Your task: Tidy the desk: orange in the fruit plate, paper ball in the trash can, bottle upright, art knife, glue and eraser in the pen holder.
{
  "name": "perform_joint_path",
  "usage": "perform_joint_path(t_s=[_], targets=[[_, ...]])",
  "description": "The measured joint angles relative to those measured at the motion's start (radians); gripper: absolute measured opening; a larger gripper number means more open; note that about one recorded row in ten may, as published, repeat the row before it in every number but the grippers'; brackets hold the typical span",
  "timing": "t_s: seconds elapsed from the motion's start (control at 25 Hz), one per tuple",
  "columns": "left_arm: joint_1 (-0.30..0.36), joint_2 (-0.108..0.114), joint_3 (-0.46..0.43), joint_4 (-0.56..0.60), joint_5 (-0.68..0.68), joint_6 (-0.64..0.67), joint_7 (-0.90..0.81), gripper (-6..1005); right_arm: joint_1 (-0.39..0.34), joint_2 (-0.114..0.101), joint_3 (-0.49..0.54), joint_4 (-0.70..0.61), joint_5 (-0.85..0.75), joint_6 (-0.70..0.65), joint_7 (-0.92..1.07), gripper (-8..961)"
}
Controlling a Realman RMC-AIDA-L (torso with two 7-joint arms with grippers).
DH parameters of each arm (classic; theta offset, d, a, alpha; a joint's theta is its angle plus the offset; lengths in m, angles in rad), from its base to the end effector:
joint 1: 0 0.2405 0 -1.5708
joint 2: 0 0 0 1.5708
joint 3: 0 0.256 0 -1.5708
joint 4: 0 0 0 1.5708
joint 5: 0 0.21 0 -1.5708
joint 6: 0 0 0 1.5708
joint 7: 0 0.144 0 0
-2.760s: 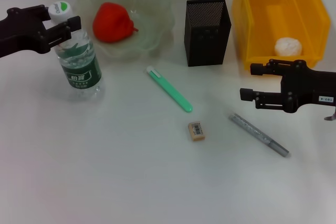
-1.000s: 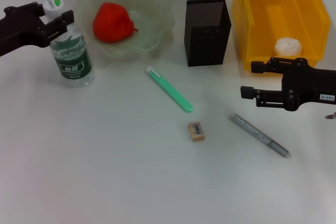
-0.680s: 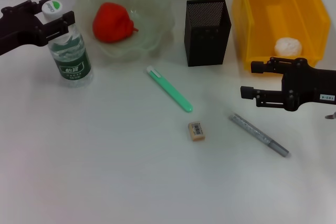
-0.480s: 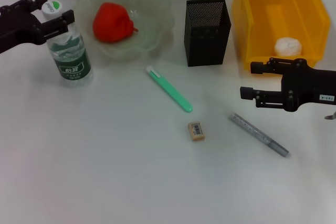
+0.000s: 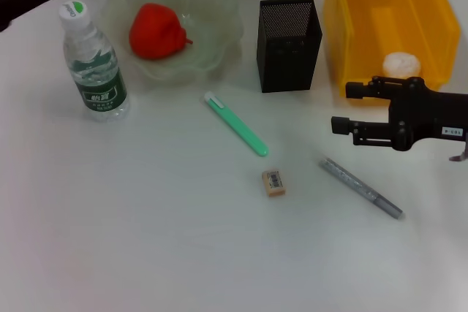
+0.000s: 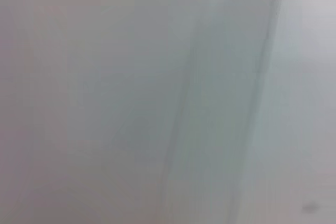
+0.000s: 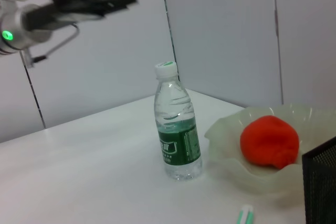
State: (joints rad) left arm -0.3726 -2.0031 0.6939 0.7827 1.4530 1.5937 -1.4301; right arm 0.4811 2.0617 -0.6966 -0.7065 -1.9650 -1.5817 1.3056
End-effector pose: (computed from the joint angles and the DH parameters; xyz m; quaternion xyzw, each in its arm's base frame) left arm -0.2653 0.3300 0.1039 -0.8407 -0.1932 -0.4234 0.2769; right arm 0.2715 0.3243 0.0160 -0.9427 0.1747 0.2378 0.1557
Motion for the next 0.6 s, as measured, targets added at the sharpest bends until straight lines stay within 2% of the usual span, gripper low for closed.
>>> perform_joint_path(t_s=[0.04, 0.2, 0.36, 0.4, 0.44, 0.48, 0.56, 0.6], targets=[[0.018, 0.009, -0.013, -0.004, -0.046, 0.129, -0.022, 791, 0.006, 0.000, -0.001, 0.001, 0.000, 0.000, 0.001, 619], [0.037, 0.015, -0.015, -0.012, -0.051, 0.324, -0.063, 791, 0.033, 0.000, -0.003, 0.002, 0.000, 0.000, 0.017, 617], [0.040, 0.011, 0.002, -0.036, -0.017, 0.351, -0.050, 791, 0.073, 0.000, -0.004, 0.004, 0.000, 0.000, 0.043, 614], [0.041, 0.006, 0.009, -0.054, 0.014, 0.352, -0.028, 791, 0.087, 0.001, -0.005, 0.002, 0.000, -0.001, 0.055, 613], [0.042, -0.013, 0.020, -0.125, 0.126, 0.336, 0.094, 791, 0.105, 0.001, -0.008, -0.002, -0.002, -0.001, 0.076, 613], [0.042, -0.015, 0.021, -0.137, 0.146, 0.330, 0.116, 791, 0.136, -0.002, -0.023, -0.014, -0.006, -0.002, 0.131, 612], [0.042, -0.015, 0.021, -0.137, 0.146, 0.330, 0.116, 791, 0.155, -0.005, -0.037, -0.026, -0.007, -0.002, 0.169, 611], [0.043, -0.019, 0.021, -0.168, 0.190, 0.315, 0.161, 791, 0.170, -0.007, -0.053, -0.040, -0.007, -0.002, 0.211, 610]])
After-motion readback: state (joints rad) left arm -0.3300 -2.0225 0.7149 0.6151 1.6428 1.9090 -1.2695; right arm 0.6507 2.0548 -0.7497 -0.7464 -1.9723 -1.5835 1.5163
